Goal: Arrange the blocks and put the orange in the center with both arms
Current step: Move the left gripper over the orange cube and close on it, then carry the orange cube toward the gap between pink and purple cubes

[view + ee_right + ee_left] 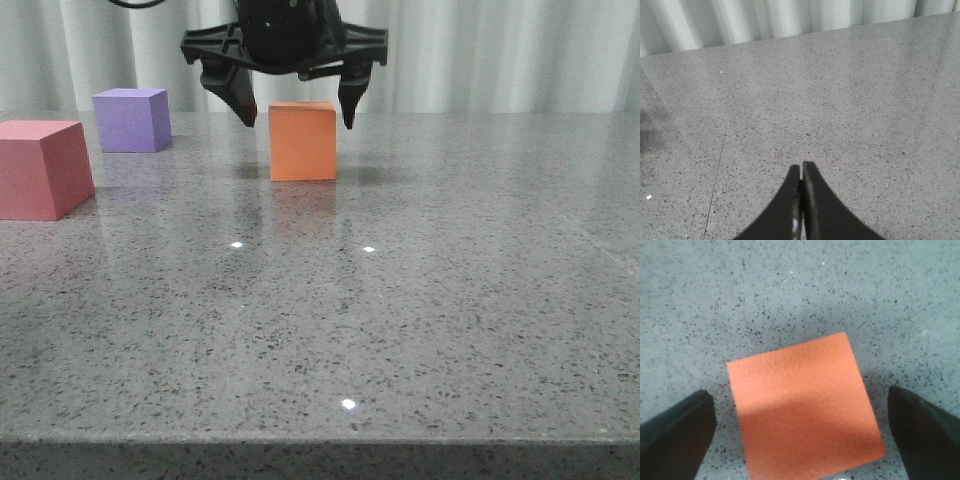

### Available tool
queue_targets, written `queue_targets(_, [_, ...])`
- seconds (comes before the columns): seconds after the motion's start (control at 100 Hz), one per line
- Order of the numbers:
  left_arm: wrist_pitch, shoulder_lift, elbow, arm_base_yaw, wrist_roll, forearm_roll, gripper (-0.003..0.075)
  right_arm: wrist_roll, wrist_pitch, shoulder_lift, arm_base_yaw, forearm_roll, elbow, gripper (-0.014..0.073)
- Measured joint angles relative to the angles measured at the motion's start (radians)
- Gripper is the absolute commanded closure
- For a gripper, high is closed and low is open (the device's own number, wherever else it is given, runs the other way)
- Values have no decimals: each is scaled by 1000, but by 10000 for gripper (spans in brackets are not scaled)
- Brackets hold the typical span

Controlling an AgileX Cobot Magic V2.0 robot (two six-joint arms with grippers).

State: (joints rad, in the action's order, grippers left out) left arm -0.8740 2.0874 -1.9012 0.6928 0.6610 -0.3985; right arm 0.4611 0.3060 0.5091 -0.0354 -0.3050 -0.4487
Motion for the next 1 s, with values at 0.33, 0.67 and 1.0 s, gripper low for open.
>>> queue_targets(0.33, [6, 26, -5, 0, 0, 2, 437, 0, 0, 0, 0, 0, 0, 662])
queue_targets(0.67, [-74, -67, -53, -20, -135, 35, 438, 0, 0, 0, 0, 0, 0, 662])
queue_targets(1.0, [-116, -206, -18, -182, -332, 140, 438, 0, 0, 0, 0, 0, 0, 662])
